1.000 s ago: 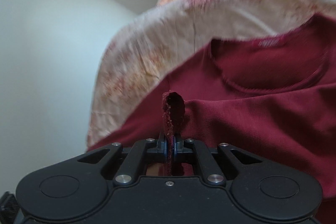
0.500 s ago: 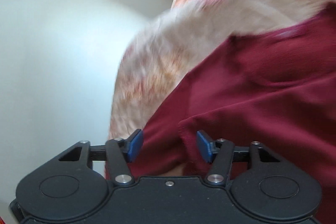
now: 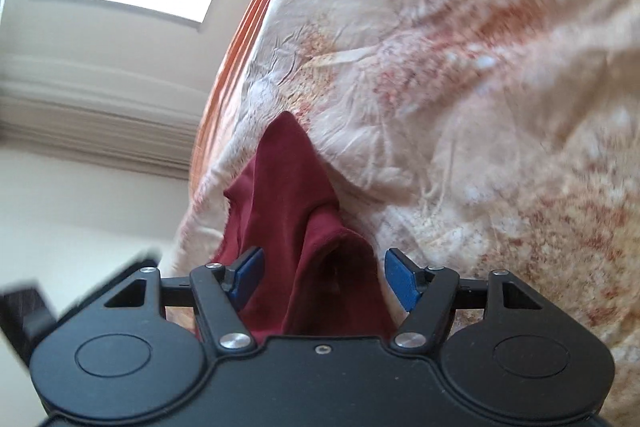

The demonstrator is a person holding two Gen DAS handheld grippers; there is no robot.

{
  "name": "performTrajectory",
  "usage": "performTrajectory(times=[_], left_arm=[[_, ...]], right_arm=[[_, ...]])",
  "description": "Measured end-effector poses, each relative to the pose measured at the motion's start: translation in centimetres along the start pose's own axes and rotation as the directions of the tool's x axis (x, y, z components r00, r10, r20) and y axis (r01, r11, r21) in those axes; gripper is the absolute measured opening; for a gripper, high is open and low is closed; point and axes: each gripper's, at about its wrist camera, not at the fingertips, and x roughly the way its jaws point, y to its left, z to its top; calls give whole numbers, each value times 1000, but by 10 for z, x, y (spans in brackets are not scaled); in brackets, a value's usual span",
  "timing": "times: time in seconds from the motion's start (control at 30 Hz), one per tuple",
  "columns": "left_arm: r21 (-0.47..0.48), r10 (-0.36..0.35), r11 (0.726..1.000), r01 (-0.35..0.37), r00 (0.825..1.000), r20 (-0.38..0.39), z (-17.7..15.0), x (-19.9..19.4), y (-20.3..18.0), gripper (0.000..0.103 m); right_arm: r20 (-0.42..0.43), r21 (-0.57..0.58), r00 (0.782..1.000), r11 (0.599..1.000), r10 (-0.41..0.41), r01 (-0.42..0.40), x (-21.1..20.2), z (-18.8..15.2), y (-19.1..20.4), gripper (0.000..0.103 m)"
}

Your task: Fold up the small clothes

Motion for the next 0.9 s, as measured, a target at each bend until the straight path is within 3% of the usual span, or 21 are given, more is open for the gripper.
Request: performTrajectory(times=[0.1,0.2,0.33,0.47,0.6,0.7,0.73,0.8,0.87,0.9], left_arm=[[27,-141,989,143,987,-72,30,45,-2,90],[23,-192,980,196,975,-112,45,72,-5,86],[41,-275,957,287,943,-190,55,98,-12,69],[91,-237,960,266,941,-243,55,111,-19,54],[89,-264,950,298,923,-278,51,118,-21,48],[88,-231,960,266,928,-291,48,123,-20,42],[79,-228,962,262,927,-297,47,125,-18,41],[70,-232,962,265,924,-305,45,126,-16,32],[59,-239,962,267,925,-297,45,126,-14,18],[51,-243,962,268,927,-287,46,124,-12,17]], right_arm=[[1,49,999,997,52,-52,-2,-1,-14,70],[-16,30,997,996,79,-79,-4,-6,-18,70],[-15,20,993,993,117,-116,0,-12,-22,67],[27,77,988,985,151,-152,4,-11,-28,58],[23,89,986,982,163,-164,12,-8,-30,39],[11,88,988,984,155,-155,19,-6,-30,34],[10,85,988,984,155,-156,22,-6,-29,28],[9,78,988,985,152,-152,23,-6,-27,9],[25,79,989,986,149,-150,22,-7,-27,6],[35,83,988,985,149,-151,24,-8,-28,5]])
